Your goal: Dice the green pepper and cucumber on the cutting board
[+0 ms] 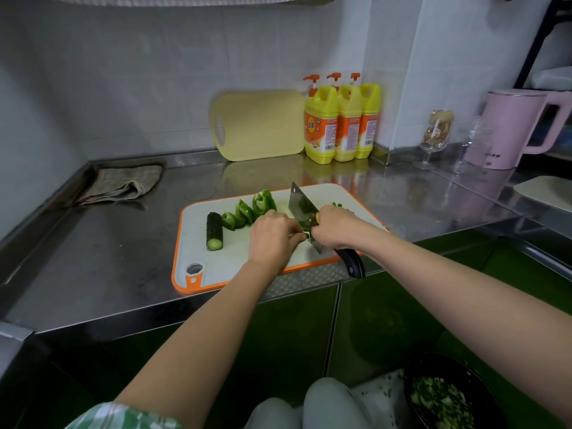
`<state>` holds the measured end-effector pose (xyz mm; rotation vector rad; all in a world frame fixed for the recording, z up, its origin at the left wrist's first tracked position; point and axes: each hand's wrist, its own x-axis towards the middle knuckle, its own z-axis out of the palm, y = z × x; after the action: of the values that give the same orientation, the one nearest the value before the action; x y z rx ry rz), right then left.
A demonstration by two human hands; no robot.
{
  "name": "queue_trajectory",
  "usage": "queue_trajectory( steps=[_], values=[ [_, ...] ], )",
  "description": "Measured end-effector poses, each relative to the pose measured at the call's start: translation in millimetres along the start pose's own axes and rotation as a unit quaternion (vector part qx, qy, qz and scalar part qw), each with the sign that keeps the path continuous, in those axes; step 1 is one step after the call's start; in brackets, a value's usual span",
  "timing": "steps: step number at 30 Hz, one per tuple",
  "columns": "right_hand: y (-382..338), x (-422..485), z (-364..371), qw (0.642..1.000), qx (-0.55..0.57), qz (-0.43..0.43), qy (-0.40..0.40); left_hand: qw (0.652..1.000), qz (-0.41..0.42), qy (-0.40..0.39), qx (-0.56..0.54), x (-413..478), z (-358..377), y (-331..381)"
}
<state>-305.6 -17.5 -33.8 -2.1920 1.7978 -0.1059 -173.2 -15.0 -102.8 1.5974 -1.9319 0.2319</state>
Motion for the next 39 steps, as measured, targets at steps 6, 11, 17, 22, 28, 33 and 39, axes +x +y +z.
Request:
queue_trajectory(
  steps=[6, 11, 17, 22, 28, 33, 39],
  values=[
    [-1, 18, 7, 0.993, 0.109, 0.022, 0.047, 1.0, 0.004, -0.003, 0.008, -1, -2, 1],
    [13, 19, 7, 0.982, 0.179, 0.014, 0.065, 1.0, -0.014, -0.008, 0.009, -2, -2, 2],
    [17, 3, -12, 0.983, 0.178, -0.009, 0.042, 0.999, -0.03, -0.012, -0.015, -2, -4, 3],
    [15, -7, -7, 0.992, 0.119, -0.016, 0.03, 0.999, -0.038, -0.012, -0.014, -2, -2, 1],
    [19, -10, -7, 0.994, 0.099, -0.024, 0.033, 0.999, -0.036, -0.012, -0.006, -1, -2, 2],
    [18, -14, -7, 0.997, 0.073, -0.028, 0.024, 0.999, -0.033, -0.011, -0.003, -1, -2, 2],
    [15, -17, -6, 0.997, 0.06, -0.031, 0.021, 1.0, -0.024, -0.005, 0.001, -2, -4, 4]
  ],
)
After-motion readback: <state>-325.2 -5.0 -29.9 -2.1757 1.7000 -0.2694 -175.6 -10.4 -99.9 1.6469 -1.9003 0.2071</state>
